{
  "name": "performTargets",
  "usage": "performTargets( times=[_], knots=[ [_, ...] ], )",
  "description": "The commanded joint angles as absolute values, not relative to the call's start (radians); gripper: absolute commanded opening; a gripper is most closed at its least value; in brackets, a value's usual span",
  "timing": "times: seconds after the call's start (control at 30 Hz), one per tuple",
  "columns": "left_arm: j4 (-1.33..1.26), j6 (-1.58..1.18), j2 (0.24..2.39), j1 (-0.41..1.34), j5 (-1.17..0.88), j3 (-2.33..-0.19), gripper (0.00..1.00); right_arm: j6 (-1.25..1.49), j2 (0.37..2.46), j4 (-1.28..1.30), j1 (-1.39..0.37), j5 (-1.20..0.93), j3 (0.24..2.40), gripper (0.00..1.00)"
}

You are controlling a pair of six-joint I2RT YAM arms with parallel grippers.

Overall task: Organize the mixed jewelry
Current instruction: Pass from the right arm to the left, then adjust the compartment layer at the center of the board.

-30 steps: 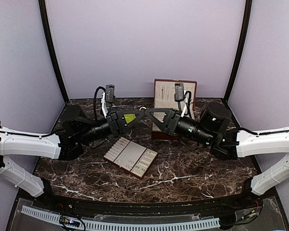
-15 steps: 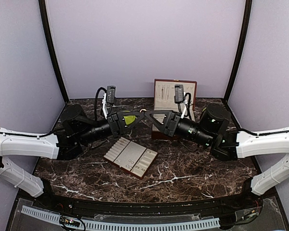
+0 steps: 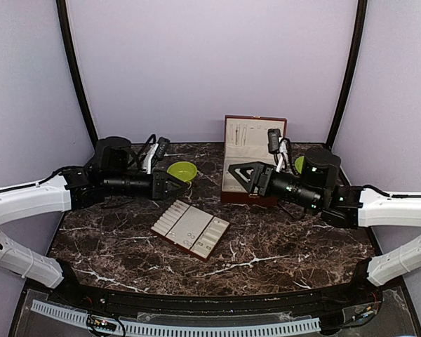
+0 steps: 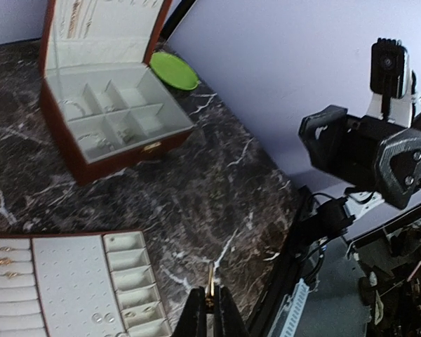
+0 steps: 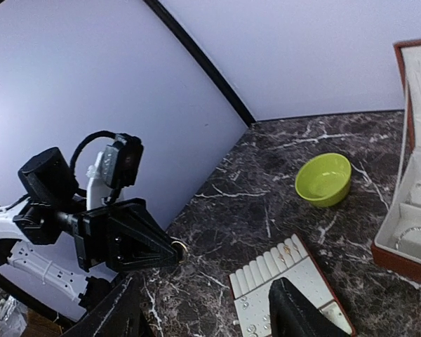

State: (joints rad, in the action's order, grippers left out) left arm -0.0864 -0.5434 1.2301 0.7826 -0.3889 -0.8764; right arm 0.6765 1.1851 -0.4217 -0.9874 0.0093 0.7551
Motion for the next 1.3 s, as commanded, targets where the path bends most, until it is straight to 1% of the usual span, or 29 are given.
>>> performTargets(
  times=[0.0,0.1,0.17,0.33,0.43,0.53,0.7,0.77,1.17,1.27],
  knots=[
    [0.249,-0.264,1.258,0.71,-0.45,-0.978,0.0,0.691,1.247,-0.151,-0.936,0.06,0.839,0.68],
    [0.36,-0.118,1.308,0.664,-0.415,-1.022,0.0,0.708,1.317,0.002,-0.935,0.098,0.9,0.74],
    [0.393,-0.03,1.328,0.635,-0.403,-1.037,0.0,0.737,1.374,0.109,-0.935,0.125,0.937,0.75],
    [0.421,0.135,1.35,0.583,-0.353,-1.061,0.0,0.815,1.518,0.239,-0.975,0.146,0.983,0.75],
    [0.422,0.203,1.345,0.578,-0.275,-1.063,0.0,0.864,1.589,0.29,-1.014,0.171,1.02,0.71],
    [0.409,0.228,1.33,0.579,-0.222,-1.049,0.0,0.911,1.651,0.302,-1.036,0.169,1.035,0.64],
    [0.275,0.239,1.265,0.58,-0.168,-0.914,0.0,0.942,1.731,0.281,-1.053,0.146,1.065,0.56],
    [0.246,0.244,1.254,0.579,-0.163,-0.877,0.0,0.94,1.764,0.295,-1.056,0.15,1.101,0.53],
    [0.271,0.252,1.241,0.583,-0.149,-0.899,0.0,0.958,1.89,0.386,-1.079,0.188,1.21,0.38],
    [0.268,0.249,1.231,0.582,-0.155,-0.897,0.0,0.966,1.899,0.411,-1.085,0.206,1.224,0.36]
  ],
)
